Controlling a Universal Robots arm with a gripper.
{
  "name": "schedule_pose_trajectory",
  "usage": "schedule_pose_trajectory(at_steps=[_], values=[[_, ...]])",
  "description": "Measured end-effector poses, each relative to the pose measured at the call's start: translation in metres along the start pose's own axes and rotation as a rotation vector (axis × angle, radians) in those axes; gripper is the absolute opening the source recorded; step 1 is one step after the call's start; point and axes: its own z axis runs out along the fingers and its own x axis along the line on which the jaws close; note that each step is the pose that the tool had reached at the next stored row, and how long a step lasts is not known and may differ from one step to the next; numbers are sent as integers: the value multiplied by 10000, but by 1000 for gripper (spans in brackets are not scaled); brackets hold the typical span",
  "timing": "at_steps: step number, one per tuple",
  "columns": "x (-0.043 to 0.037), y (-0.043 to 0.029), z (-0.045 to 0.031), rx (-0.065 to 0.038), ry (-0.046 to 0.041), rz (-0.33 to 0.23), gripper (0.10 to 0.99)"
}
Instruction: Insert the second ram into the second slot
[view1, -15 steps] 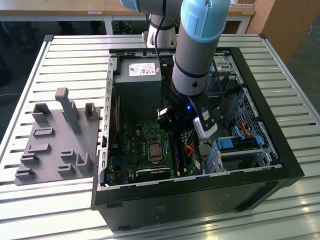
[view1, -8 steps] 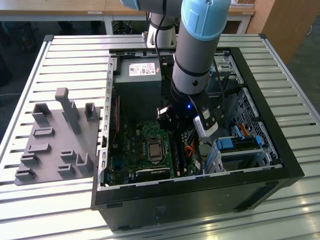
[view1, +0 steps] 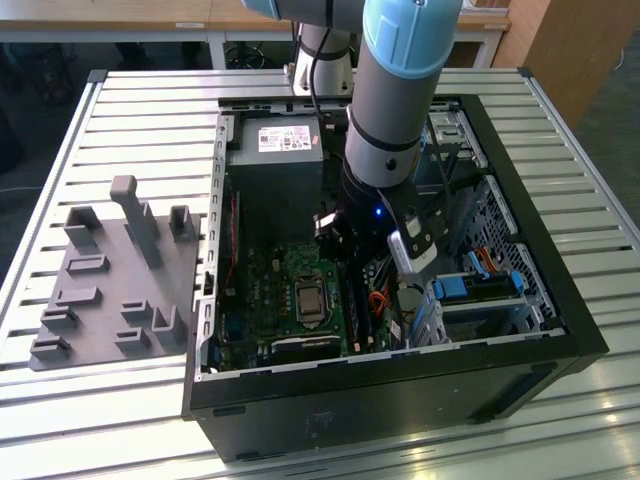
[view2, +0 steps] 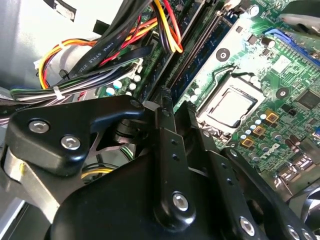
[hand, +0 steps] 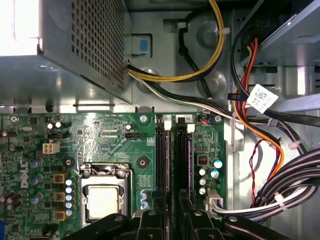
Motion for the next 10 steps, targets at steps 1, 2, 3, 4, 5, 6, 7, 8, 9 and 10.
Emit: schedule_pose_trajectory(at_steps=[1,2,3,4,5,6,7,8,9,10], values=[[0,0,1,1,1,1,267],[-1,0,3,0,1,1,251],[-2,0,4,0,1,0,188],[-3,0,5,2,1,1,188],[-4,0,5,1,1,0,114],[-4,0,5,1,1,1,114],[-4,0,6,0,1,0,114],[-5,1,5,-2,-1,0,114],[-4,1,-2,-5,-1,-1,114],[-4,1,-6,-3,0,-2,114]])
